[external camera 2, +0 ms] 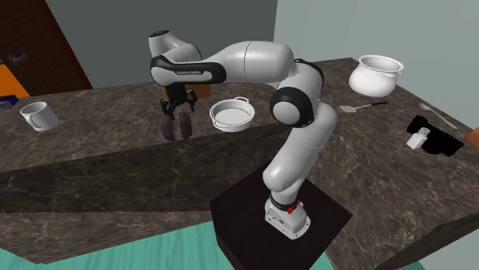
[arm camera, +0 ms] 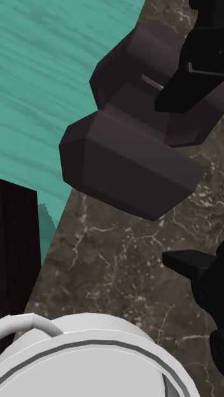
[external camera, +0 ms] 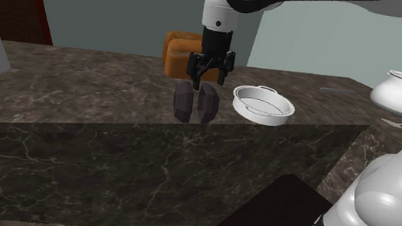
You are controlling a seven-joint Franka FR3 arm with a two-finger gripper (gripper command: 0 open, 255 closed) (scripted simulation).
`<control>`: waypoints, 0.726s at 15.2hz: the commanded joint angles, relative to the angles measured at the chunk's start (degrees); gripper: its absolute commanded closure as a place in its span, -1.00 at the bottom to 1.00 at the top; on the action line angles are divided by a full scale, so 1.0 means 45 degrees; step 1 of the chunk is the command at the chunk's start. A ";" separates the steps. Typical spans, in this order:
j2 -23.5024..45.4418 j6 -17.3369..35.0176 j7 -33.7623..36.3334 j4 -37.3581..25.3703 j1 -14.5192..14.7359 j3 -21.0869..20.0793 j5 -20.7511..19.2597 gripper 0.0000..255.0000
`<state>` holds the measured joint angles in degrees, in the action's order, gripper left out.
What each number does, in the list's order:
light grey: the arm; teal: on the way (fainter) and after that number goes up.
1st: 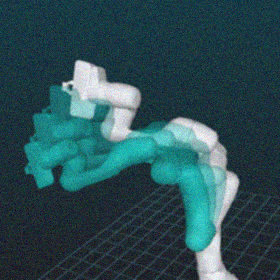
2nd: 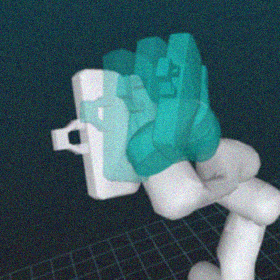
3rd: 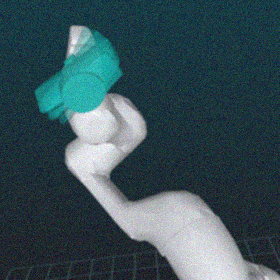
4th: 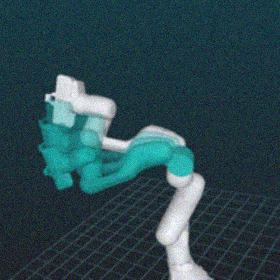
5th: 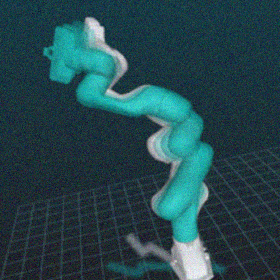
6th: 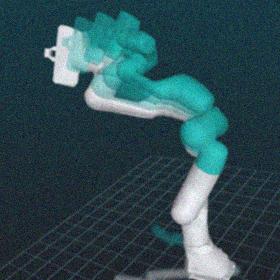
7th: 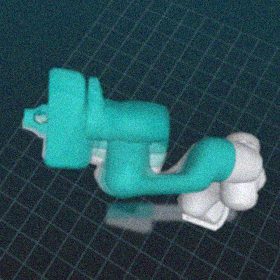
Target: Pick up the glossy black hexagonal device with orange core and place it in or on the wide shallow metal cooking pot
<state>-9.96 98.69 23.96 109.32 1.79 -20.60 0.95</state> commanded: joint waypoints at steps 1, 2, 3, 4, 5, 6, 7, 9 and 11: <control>-0.0007 0.0017 0.0000 0.0020 0.0001 0.0000 0.0002 -1.00; -0.0007 0.0017 0.0000 0.0020 0.0001 0.0000 0.0002 -1.00; -0.0007 0.0017 0.0000 0.0020 0.0001 0.0000 0.0002 -1.00; -0.0006 0.0014 0.0000 0.0018 0.0001 0.0000 0.0002 -1.00; -0.0006 0.0014 0.0000 0.0018 0.0001 0.0000 0.0002 -1.00; -0.0006 0.0014 0.0000 0.0018 0.0001 0.0000 0.0002 1.00; -0.0006 0.0014 0.0000 0.0018 0.0001 0.0000 0.0002 1.00; -0.0009 0.0016 0.0000 0.0022 0.0001 0.0000 0.0003 1.00; -0.0008 0.0016 0.0001 0.0021 0.0001 0.0000 0.0003 1.00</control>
<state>-10.01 98.76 23.96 109.41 1.78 -20.59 0.95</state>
